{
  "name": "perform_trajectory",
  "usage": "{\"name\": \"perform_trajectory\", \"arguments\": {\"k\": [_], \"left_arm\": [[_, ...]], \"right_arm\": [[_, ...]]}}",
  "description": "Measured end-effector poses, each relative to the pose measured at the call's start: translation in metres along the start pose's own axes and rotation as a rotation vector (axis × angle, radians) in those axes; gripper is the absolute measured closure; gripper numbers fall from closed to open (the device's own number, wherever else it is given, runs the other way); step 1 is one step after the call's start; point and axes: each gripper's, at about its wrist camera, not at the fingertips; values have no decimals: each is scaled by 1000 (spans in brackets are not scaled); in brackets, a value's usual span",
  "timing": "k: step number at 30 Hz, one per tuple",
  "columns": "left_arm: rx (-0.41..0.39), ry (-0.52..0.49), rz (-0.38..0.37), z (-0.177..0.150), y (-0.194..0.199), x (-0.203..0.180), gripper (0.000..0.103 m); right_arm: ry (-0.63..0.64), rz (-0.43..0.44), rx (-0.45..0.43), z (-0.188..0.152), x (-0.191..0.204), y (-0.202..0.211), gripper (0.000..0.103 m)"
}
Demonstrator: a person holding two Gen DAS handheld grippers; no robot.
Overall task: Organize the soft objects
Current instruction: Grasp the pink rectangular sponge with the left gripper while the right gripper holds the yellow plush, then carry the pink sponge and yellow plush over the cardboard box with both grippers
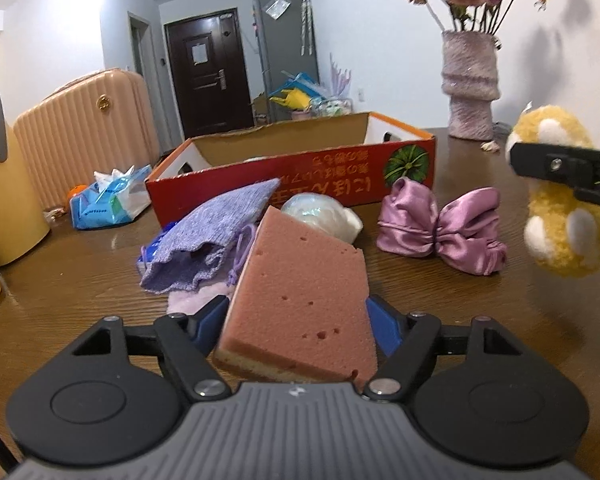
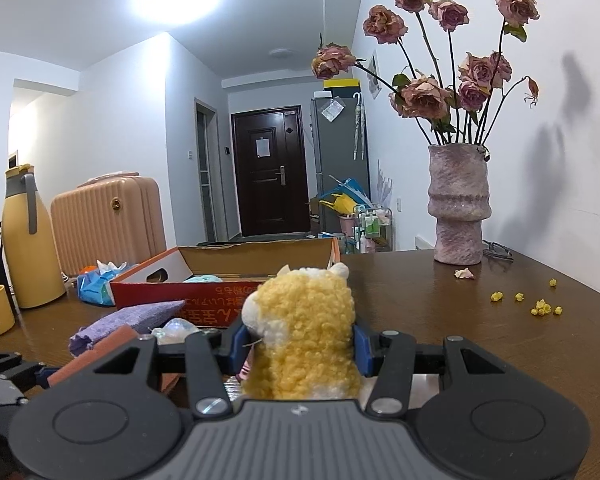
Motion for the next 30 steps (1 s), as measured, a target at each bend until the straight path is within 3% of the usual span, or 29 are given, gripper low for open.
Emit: {"name": "perform_trajectory", "arguments": {"k": [17,30], "left_arm": [[-170,45,-42,-8,43,8,28],[-227,97,-31,3,51,29,28]], "right_arm": [[23,-15,-12,-4,3,3,54],[65,-11,-27,0,18,0,54]]}}
Point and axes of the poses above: each gripper's, at about its wrist camera, not at the fingertips, and y roughly against the way its jaws point, x to its left, z to its top, and after that the axes turned 14 degrees about -y, right-handed
